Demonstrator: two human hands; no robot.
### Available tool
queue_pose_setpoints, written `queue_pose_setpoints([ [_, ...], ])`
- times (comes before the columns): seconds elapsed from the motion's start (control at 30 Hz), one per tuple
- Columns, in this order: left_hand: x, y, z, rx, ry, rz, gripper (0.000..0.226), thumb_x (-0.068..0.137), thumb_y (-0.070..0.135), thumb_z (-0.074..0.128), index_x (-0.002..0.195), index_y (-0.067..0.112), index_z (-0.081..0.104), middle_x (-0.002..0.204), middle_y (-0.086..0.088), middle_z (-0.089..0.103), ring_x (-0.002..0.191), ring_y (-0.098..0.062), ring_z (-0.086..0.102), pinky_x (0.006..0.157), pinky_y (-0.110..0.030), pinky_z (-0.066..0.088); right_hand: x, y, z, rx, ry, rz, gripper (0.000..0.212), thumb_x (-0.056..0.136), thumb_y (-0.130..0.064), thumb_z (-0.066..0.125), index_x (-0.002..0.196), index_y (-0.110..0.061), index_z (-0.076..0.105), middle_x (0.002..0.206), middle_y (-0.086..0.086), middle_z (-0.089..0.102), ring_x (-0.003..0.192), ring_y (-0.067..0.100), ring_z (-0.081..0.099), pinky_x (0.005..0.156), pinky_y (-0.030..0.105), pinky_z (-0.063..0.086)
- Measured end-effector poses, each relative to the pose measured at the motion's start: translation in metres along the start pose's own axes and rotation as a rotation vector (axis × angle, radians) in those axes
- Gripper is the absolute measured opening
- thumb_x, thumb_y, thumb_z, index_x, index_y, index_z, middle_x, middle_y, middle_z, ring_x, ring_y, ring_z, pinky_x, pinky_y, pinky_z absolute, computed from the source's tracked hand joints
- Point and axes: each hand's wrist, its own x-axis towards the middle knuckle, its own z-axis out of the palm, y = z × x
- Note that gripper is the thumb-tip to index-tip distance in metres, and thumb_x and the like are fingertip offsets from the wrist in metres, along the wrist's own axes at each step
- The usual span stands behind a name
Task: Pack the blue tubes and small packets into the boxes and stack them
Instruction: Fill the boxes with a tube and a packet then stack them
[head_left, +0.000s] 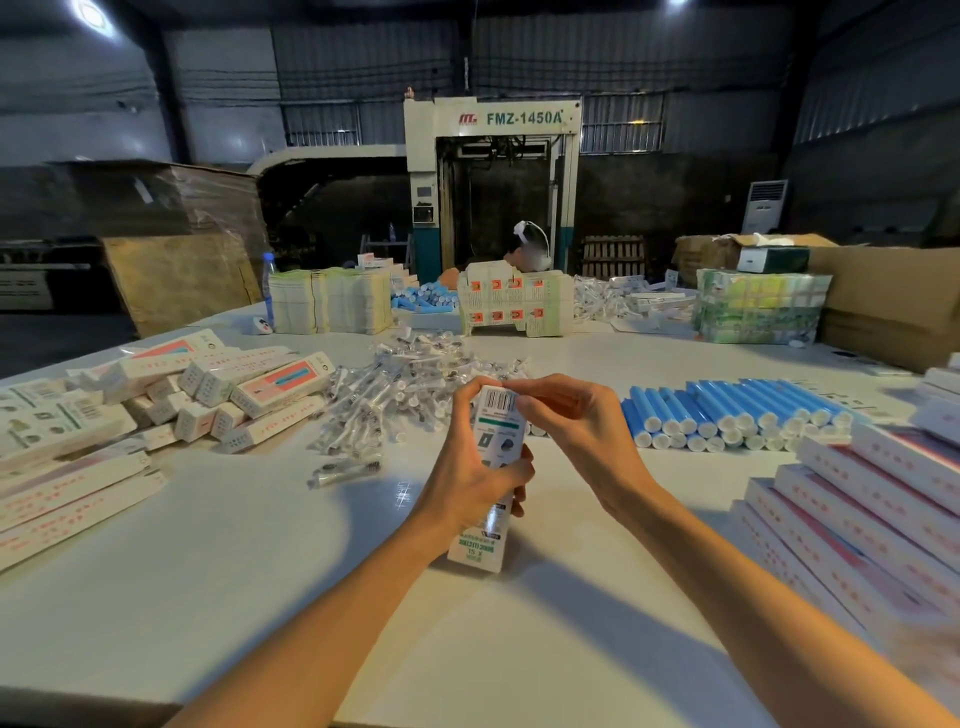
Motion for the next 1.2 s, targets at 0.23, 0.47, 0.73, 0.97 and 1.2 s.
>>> queue_pose_setpoints([
  [0.23, -0.002, 0.0, 0.003, -0.017, 0.024, 0.007, 0.089, 0.09, -0.003, 0.079, 0.145, 0.048, 0.033, 0.113, -0.016, 0.067, 0.064, -0.034, 0.072, 0.055, -0.043, 0.061, -0.005, 0.005, 0.007, 0.017, 0.06, 0.035, 0.021, 0.098, -0.015, 0.069, 0.116, -0.019, 0.078, 0.11, -0.006, 0.078, 0.108, 0.013, 0.073, 0.089, 0.034, 0.062],
  [0.47, -0.001, -0.005, 0.009, -0.008, 0.176, -0.029, 0.054, 0.094, 0.018, 0.073, 0.124, 0.039, 0.034, 0.119, -0.007, 0.068, 0.104, -0.017, 0.072, 0.079, -0.022, 0.059, -0.02, 0.021, 0.032, 0.133, -0.004, 0.251, 0.045, 0.106, -0.044, 0.053, 0.149, -0.03, 0.053, 0.141, -0.009, 0.062, 0.127, 0.005, 0.06, 0.111, 0.035, 0.049],
  [0.73, -0.001, -0.013, 0.007, 0.038, 0.262, -0.124, 0.059, 0.099, 0.058, 0.051, 0.134, 0.017, 0.029, 0.128, -0.009, 0.063, 0.117, -0.022, 0.068, 0.092, -0.036, 0.059, -0.039, 0.017, 0.051, 0.177, -0.192, 0.394, 0.049, 0.099, -0.072, 0.044, 0.139, -0.048, 0.055, 0.123, -0.01, 0.073, 0.108, 0.011, 0.072, 0.078, 0.024, 0.059],
  [0.97, 0.0, -0.02, 0.0, 0.257, 0.182, -0.238, 0.081, 0.096, 0.082, 0.012, 0.131, 0.031, 0.063, 0.113, 0.001, 0.073, 0.106, -0.021, 0.067, 0.091, -0.035, 0.049, -0.035, 0.012, 0.027, -0.081, -0.184, 0.3, 0.033, 0.11, -0.047, 0.042, 0.143, -0.044, 0.044, 0.136, -0.005, 0.06, 0.105, -0.001, 0.062, 0.089, 0.019, 0.051],
  [1.2, -0.012, -0.022, 0.011, 0.671, -0.329, 0.121, 0.033, 0.098, 0.062, 0.038, 0.101, 0.046, 0.067, 0.087, 0.012, 0.069, 0.077, -0.006, 0.059, 0.081, -0.036, 0.05, -0.029, -0.067, -0.045, -0.605, -0.059, 0.11, 0.052, 0.109, -0.039, 0.049, 0.156, -0.019, 0.04, 0.146, 0.013, 0.054, 0.085, 0.015, 0.064, 0.064, 0.025, 0.059],
])
